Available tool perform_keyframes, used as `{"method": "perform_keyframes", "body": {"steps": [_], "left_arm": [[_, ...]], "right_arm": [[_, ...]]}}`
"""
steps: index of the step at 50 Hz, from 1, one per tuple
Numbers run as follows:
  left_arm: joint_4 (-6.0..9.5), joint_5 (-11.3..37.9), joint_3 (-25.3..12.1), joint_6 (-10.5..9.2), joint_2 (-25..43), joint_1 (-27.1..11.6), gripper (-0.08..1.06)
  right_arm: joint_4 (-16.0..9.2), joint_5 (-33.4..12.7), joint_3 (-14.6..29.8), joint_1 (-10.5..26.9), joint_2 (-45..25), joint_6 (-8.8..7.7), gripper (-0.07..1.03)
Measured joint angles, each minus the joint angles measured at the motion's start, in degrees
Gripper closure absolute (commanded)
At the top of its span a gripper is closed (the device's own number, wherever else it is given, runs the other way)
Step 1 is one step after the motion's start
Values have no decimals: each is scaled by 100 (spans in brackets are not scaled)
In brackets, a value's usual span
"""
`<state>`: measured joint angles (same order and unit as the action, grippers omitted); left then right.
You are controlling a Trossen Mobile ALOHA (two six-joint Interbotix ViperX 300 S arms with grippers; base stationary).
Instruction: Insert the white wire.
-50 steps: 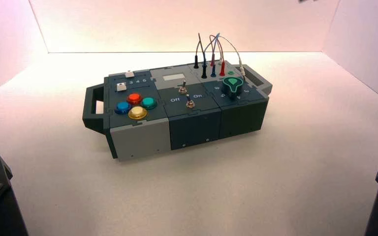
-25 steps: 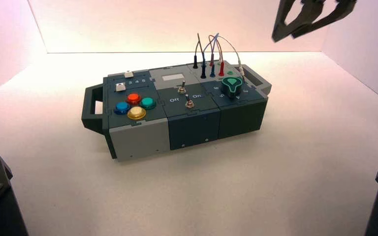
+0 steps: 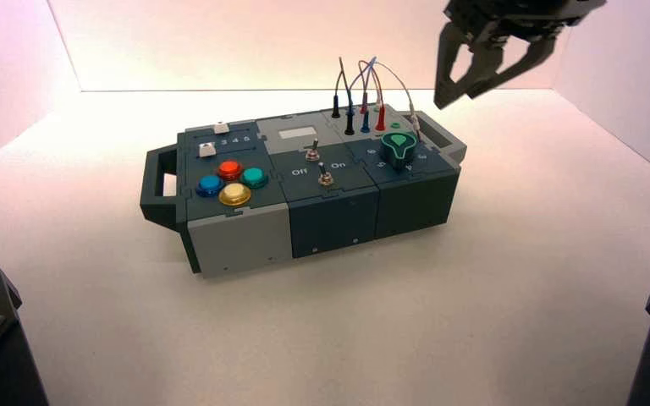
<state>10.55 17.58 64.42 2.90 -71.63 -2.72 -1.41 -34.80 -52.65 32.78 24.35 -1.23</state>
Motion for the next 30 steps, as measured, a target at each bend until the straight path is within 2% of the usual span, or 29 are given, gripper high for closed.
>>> {"method": "perform_keyframes", "body": {"steps": [13, 30], "left_arm": [[9, 0, 0, 0, 9, 0, 101], [9, 9, 0, 0, 9, -9, 101]], "right_arm": [[176, 53, 501, 9, -642, 0, 28], [255, 167, 949, 0, -1547, 0, 28]]}}
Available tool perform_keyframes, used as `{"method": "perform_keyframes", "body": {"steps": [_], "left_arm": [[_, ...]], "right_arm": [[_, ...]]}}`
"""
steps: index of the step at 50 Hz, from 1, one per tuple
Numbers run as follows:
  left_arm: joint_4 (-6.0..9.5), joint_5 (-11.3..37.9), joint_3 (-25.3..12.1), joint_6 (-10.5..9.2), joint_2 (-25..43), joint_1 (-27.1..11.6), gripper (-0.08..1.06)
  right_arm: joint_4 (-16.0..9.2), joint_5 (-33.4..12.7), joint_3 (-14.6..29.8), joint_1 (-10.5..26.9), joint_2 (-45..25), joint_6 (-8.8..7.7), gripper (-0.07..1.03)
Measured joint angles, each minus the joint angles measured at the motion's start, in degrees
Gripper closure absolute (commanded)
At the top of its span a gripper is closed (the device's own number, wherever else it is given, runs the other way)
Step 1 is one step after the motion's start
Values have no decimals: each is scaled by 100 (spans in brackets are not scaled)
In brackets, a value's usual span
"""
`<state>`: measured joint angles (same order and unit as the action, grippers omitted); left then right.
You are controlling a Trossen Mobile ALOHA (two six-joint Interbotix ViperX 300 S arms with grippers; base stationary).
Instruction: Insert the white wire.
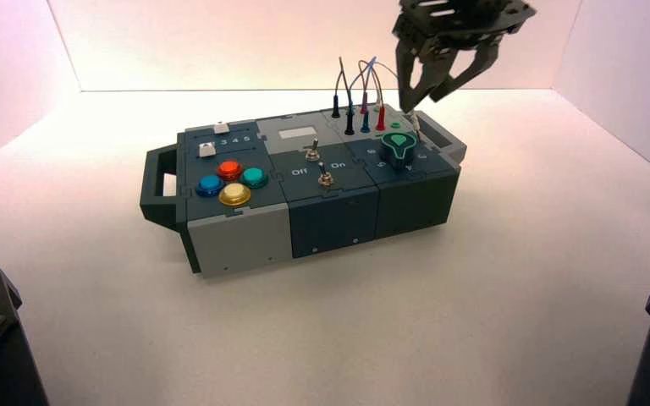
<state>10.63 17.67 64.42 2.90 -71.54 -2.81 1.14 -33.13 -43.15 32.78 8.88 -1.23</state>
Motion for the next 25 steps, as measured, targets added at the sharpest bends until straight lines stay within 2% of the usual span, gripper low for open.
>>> {"method": "perform_keyframes", "body": {"steps": [13, 25], "left_arm": [[0, 9, 0, 0, 0, 9, 101], [0, 9, 0, 0, 0, 0, 101]], "right_arm": [[193, 9, 246, -88, -352, 26, 28], [229, 18, 272, -545, -396, 44, 28]]}}
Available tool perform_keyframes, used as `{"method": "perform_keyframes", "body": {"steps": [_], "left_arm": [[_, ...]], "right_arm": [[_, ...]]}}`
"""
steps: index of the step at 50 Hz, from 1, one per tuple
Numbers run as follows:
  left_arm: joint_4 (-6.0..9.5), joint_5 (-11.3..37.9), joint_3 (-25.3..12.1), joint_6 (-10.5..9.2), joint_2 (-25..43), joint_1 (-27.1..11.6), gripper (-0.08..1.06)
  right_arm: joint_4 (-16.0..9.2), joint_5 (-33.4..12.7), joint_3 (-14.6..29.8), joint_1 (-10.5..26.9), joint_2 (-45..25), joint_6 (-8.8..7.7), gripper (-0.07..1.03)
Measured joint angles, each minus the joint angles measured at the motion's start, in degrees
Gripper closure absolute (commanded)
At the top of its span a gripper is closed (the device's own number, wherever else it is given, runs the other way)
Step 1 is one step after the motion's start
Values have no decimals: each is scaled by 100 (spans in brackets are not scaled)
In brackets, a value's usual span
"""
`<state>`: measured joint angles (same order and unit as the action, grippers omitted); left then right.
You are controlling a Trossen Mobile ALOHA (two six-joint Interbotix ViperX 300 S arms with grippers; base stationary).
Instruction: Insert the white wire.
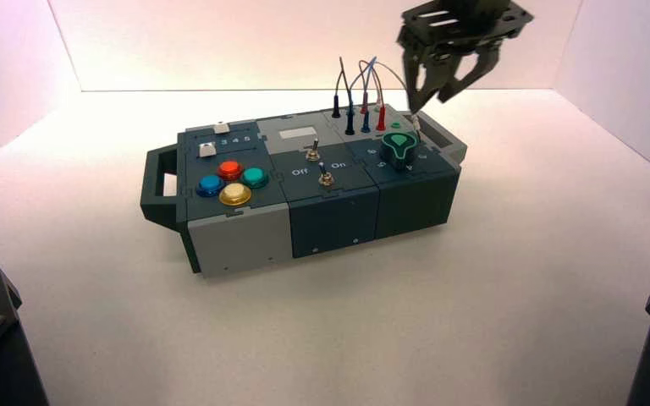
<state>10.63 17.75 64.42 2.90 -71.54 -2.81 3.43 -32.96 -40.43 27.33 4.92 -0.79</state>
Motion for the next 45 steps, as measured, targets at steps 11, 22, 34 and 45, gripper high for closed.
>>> {"method": "perform_keyframes", "body": {"steps": [11, 22, 34, 45], "left_arm": [[0, 0, 0, 0, 0, 0, 101], [0, 0, 0, 0, 0, 9, 101], [0, -9, 0, 9, 0, 0, 101], [0, -9, 0, 0, 0, 0, 101]], "right_arm": [[0, 18, 123, 9, -149, 0, 28], [-18, 18, 193, 9, -378, 0, 29], [-62, 18, 334, 9, -606, 0, 34], [-88, -9, 396, 18, -747, 0, 40]]}}
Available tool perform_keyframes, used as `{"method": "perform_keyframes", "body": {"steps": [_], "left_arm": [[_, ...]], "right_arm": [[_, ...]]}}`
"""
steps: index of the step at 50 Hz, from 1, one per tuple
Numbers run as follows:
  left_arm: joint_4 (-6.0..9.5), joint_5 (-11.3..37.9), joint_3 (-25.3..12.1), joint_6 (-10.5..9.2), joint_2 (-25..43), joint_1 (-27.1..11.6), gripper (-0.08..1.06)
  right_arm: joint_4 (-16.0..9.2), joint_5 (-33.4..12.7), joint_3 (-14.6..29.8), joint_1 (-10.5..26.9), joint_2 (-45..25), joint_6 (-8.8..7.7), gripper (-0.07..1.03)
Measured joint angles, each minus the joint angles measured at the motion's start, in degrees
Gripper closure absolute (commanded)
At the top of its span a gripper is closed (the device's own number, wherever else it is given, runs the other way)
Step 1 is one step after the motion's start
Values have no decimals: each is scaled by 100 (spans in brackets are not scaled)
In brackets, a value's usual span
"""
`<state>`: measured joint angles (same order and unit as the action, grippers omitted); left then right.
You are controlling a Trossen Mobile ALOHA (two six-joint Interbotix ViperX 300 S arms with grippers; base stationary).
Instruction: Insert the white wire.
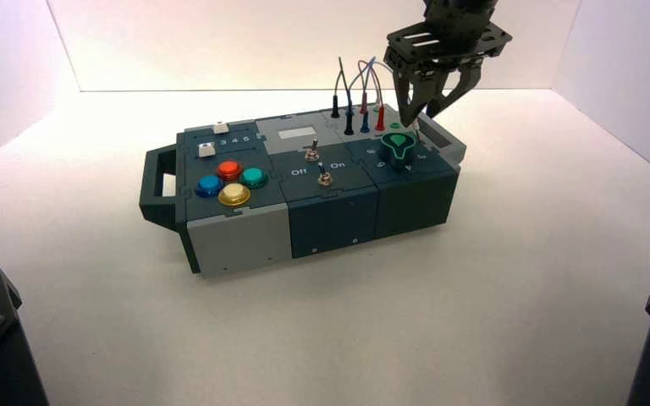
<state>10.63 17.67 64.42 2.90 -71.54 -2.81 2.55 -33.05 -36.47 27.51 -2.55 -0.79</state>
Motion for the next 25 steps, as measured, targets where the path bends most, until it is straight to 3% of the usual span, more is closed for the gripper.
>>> {"method": "perform_keyframes", "body": {"steps": [6, 10, 13, 25], "left_arm": [[0, 0, 0, 0, 0, 0, 101], [0, 0, 0, 0, 0, 9, 101], [0, 0, 0, 0, 0, 9, 101], [0, 0, 0, 0, 0, 0, 101]], "right_arm": [[-18, -9, 0, -9, 0, 9, 65], [-26, -9, 0, -9, 0, 18, 94], [-35, -9, 0, -9, 0, 18, 99], [-26, -26, 18, -9, -35, 18, 99]]}}
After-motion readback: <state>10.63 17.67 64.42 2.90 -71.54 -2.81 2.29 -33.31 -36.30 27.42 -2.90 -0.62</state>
